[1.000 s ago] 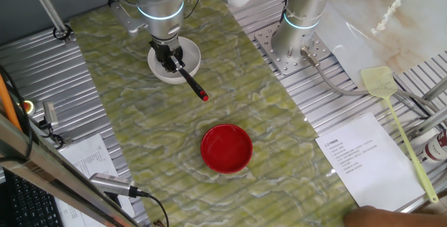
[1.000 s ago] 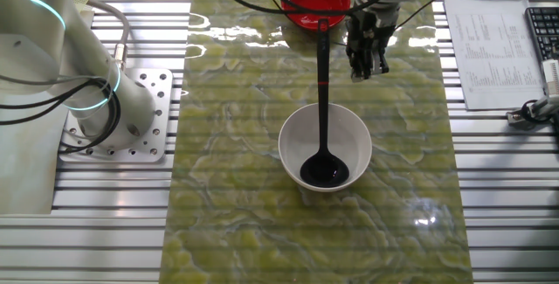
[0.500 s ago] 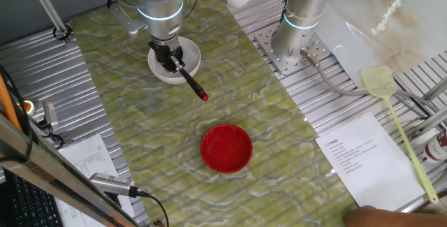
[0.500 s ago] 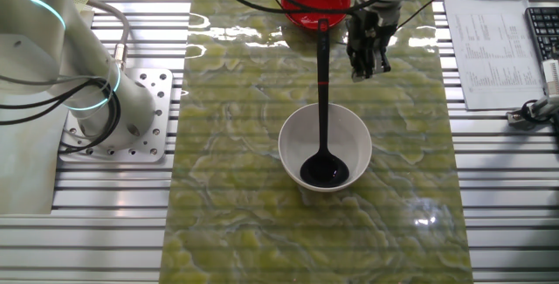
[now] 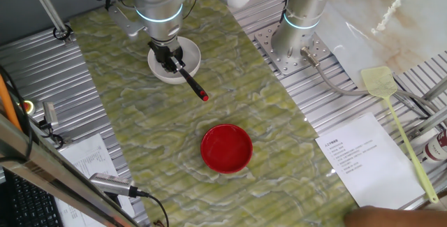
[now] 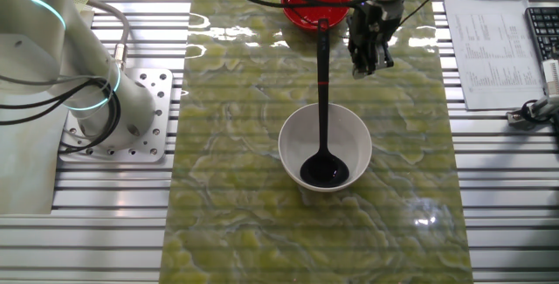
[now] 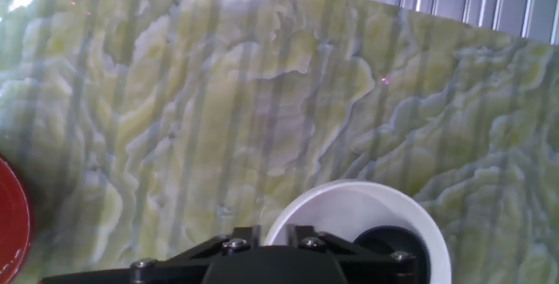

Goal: Scoop water with a large spoon from one bowl to another

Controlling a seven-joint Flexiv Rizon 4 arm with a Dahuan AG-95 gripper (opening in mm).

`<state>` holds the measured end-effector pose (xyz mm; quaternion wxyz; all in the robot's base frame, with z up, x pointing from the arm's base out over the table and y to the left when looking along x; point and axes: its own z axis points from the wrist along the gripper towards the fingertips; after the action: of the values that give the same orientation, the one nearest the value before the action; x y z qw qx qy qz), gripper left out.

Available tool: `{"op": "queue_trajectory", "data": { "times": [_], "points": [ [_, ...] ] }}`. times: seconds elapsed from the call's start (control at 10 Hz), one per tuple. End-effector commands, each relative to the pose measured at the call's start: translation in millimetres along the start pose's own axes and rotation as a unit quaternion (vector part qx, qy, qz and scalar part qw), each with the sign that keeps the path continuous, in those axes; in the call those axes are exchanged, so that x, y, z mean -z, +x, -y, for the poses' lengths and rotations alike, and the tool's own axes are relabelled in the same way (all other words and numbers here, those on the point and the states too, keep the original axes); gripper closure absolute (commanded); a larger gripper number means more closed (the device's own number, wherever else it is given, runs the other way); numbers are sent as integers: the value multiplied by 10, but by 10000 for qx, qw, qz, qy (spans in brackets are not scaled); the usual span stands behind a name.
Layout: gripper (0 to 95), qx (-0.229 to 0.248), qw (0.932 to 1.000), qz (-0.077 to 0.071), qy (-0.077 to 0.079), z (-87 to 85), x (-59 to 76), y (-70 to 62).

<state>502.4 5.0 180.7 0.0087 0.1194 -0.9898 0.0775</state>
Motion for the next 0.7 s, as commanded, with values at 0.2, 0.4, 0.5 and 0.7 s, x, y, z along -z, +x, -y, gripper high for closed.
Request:
{"op": "queue_trajectory", "data": {
  "times": [0.2,0.4,0.5,0.7],
  "points": [
    [950,-8,10000,-58,-27,-11,11,10],
    [950,-2,10000,-53,-37,-14,18,12],
    [950,-54,10000,-43,-44,-15,21,14],
    [950,-262,9996,53,-35,-17,24,17]
  ]
}}
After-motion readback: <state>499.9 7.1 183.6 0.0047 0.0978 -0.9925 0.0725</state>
